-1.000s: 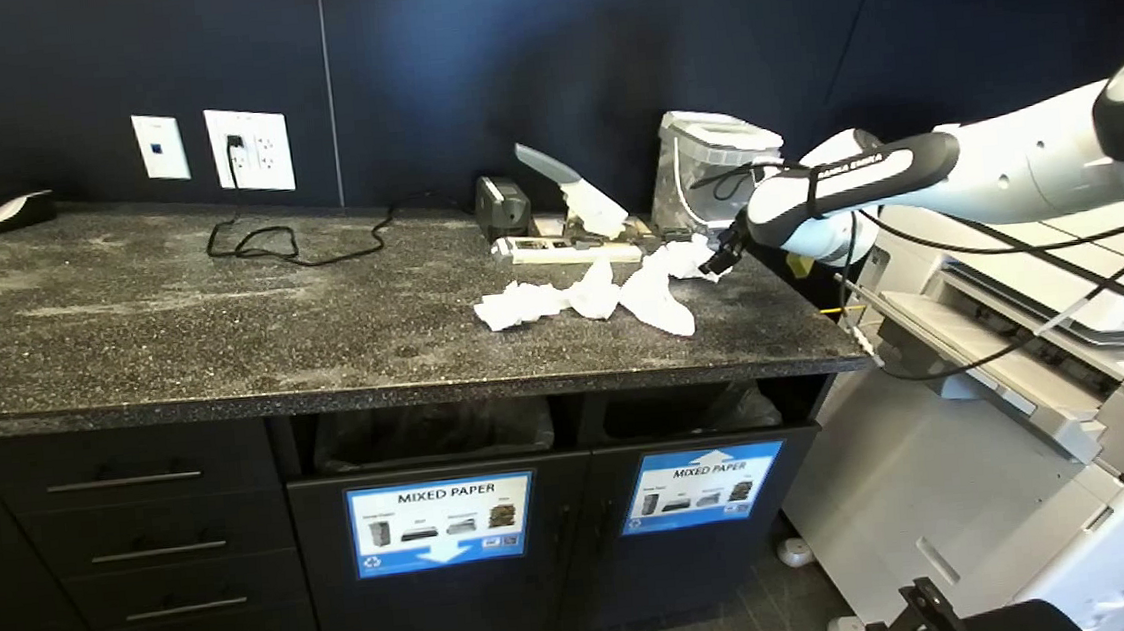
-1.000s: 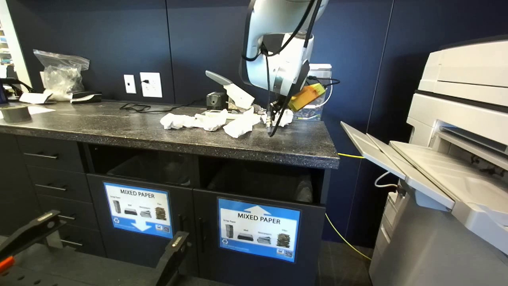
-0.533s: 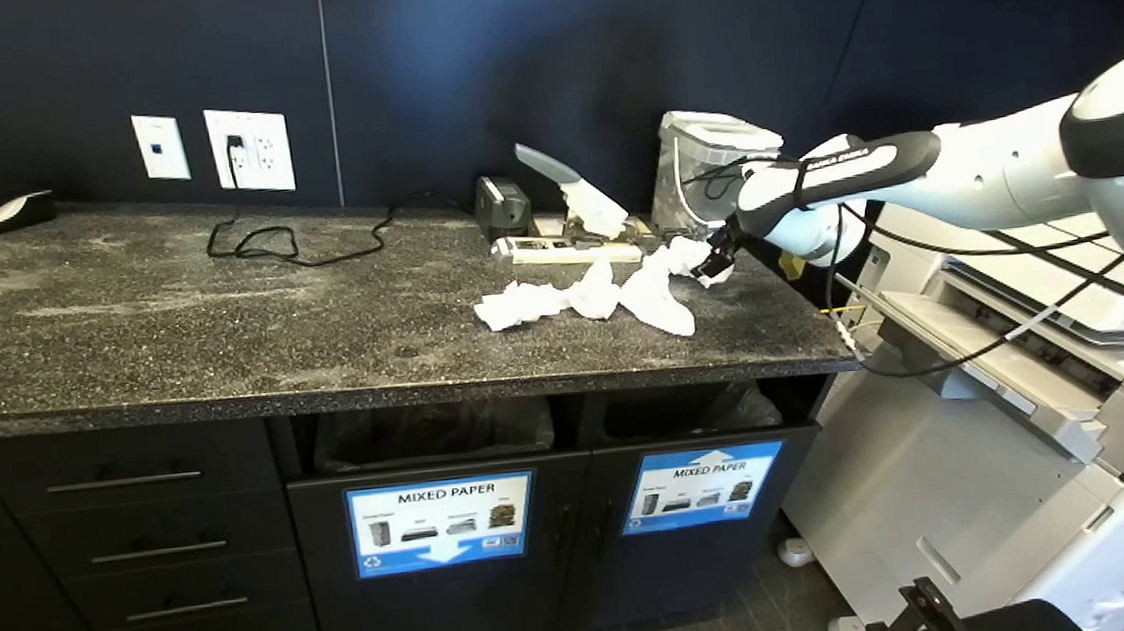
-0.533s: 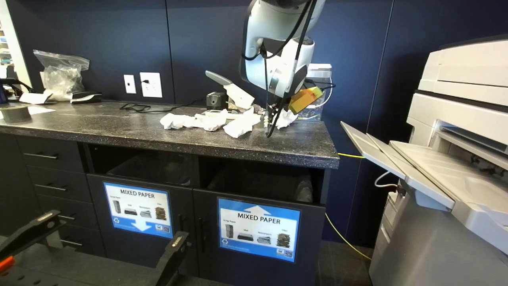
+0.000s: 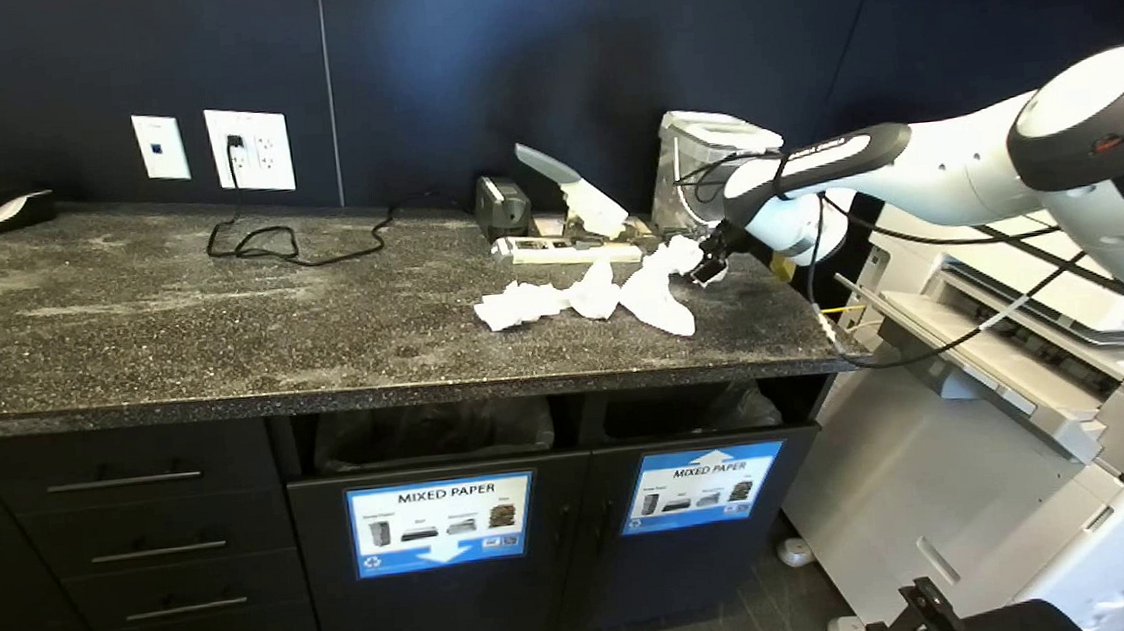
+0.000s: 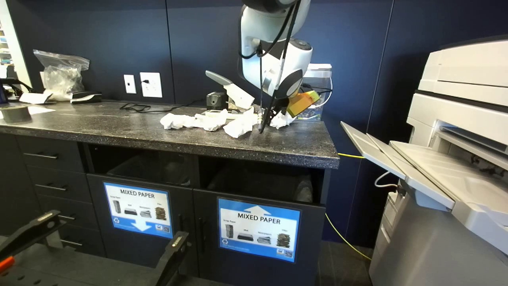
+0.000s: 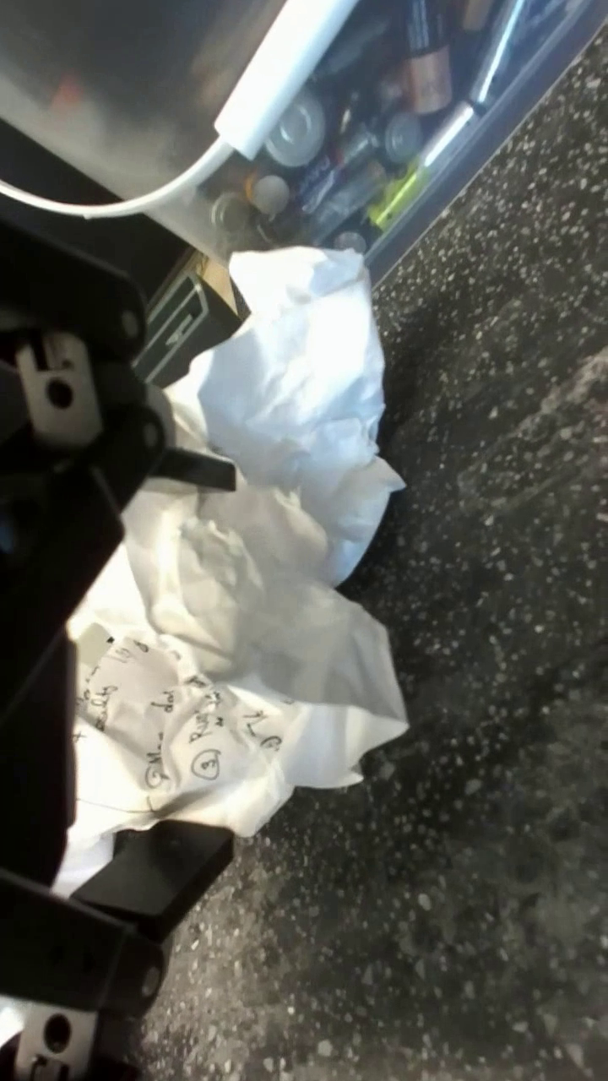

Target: Place the papers on the counter inside the bin on the right

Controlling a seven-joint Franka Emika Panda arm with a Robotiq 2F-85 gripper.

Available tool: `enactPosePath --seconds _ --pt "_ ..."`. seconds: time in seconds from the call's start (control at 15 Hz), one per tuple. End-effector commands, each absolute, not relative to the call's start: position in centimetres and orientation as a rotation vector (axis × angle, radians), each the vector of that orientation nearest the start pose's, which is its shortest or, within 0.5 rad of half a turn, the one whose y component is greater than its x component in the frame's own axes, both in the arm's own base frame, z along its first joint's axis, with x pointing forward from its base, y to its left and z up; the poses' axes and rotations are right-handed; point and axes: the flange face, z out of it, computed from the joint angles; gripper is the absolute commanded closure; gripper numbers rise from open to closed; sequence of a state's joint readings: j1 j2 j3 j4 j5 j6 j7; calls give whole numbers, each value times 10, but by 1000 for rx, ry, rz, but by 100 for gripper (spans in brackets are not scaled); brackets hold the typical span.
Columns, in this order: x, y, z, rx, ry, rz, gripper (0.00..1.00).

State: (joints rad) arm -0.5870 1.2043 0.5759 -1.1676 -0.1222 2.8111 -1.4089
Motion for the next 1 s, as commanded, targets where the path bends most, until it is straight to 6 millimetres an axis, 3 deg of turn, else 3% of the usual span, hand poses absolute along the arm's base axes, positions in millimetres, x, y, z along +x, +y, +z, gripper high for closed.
enactPosePath --seconds 0.0,0.27,0.33,0.4,0.67,0.93 --pt "786 -181 169 -2681 -1504 -1083 0" --pt "790 -180 163 -2728 -1487 -1050 0" --pt "790 -180 162 -2735 -1485 -1044 25" --pt "791 -180 161 -2745 -1489 -1034 25" --pt "793 -178 161 -2765 -1510 -1016 58" --pt "794 -179 161 -2790 -1542 -988 84"
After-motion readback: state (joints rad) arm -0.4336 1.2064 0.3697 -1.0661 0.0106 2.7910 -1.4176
